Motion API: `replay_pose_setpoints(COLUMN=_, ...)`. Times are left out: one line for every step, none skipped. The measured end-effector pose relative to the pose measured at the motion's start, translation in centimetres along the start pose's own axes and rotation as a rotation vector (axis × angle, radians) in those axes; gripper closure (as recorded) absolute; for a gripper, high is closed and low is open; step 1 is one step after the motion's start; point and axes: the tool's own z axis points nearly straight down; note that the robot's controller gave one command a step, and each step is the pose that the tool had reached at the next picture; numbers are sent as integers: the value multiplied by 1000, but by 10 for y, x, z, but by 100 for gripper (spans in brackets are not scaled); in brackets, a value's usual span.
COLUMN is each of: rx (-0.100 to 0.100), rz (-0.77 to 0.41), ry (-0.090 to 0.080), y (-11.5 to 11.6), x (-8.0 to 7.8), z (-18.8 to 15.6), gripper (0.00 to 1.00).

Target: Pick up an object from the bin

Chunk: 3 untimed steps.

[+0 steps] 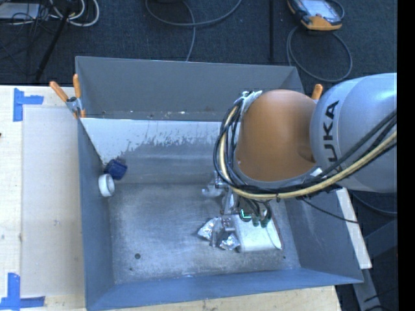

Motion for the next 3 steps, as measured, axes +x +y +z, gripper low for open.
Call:
replay_pose_setpoints(rx=0, rz=-297, ry=-1, y=-54, x=8, z=114, gripper=0)
replay_pose_setpoints(rx=-1, rz=-294, ry=-6, y=-53, x=6, z=111, gripper=100)
replay_pose_setpoints(rx=2, rz=-301, ry=-18, y=-76, x=-16, z=-21, gripper=100)
